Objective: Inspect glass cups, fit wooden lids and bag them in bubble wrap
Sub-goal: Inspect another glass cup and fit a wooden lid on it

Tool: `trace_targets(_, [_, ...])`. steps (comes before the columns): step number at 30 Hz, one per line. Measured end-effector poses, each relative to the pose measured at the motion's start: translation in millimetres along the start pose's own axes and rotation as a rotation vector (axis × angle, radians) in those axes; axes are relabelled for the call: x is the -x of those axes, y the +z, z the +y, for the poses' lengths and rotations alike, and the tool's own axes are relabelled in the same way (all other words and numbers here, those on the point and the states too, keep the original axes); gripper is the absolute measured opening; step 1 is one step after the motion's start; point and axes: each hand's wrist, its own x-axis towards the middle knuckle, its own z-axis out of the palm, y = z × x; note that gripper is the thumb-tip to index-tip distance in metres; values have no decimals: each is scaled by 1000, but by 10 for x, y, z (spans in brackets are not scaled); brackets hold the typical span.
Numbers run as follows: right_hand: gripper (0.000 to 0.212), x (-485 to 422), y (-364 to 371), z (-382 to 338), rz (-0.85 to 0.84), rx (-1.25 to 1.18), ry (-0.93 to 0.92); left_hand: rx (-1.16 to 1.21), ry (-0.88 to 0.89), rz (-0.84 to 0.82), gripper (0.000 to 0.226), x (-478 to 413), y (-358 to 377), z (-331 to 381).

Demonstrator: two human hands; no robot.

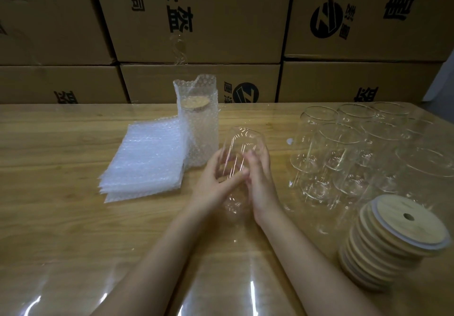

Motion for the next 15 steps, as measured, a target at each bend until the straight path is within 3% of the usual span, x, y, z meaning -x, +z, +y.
trace_targets(4, [89,59,-16,-3,-63,124,-93,-159,158,-20,95,1,-4,-140])
trace_targets(15, [94,45,-102,112,-72,302,-163,-175,253,-2,83,38,6,-222])
